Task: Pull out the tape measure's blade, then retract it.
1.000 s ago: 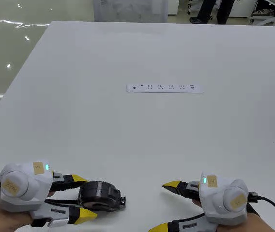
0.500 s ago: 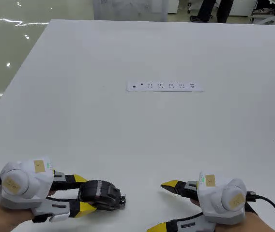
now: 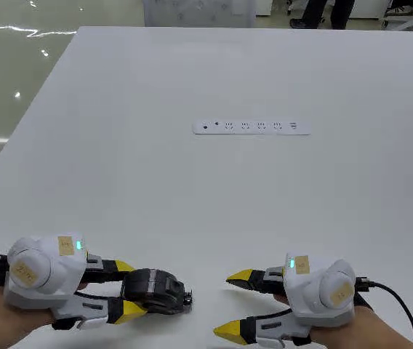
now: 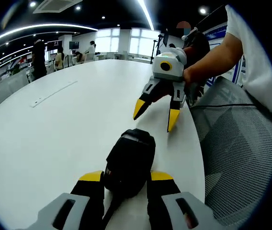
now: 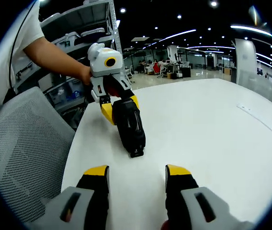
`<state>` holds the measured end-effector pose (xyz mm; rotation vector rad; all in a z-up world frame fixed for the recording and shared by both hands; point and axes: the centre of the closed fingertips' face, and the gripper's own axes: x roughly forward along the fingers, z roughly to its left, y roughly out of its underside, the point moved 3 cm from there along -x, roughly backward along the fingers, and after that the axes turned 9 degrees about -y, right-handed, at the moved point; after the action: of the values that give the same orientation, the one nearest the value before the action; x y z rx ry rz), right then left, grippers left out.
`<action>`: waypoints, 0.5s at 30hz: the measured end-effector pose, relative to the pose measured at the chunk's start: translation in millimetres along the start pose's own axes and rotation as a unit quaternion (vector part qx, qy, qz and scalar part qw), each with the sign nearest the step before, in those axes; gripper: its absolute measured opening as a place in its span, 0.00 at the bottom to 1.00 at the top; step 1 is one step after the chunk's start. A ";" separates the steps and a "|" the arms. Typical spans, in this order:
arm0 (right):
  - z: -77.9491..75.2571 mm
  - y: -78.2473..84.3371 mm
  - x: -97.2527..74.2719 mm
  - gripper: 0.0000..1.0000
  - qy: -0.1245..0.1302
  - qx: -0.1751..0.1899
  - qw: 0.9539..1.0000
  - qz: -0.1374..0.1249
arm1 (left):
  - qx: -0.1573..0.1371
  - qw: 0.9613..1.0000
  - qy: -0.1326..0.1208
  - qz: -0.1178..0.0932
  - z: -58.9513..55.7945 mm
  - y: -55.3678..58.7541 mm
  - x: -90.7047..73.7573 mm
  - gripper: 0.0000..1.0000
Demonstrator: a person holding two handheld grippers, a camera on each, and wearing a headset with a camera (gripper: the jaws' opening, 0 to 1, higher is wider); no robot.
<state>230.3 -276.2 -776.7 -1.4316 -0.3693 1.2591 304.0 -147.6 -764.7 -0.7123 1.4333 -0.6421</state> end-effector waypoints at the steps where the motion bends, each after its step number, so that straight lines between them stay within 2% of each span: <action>1: -1.0 -0.4 1.9 0.45 -0.001 -0.005 1.000 0.000 | 0.001 1.000 0.001 0.001 0.1 0.2 0.2 0.32; 8: -1.5 3.2 10.1 0.42 -0.014 -0.019 1.000 0.008 | 0.003 1.000 0.001 0.004 0.3 0.5 0.3 0.31; 15: -2.1 3.9 20.5 0.39 -0.014 -0.036 0.999 0.010 | 0.004 1.000 0.001 0.005 -0.3 0.7 0.7 0.31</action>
<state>238.3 -262.2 -790.2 -1.4828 -0.4238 1.2931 303.7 -147.7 -765.7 -0.6982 1.4353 -0.6404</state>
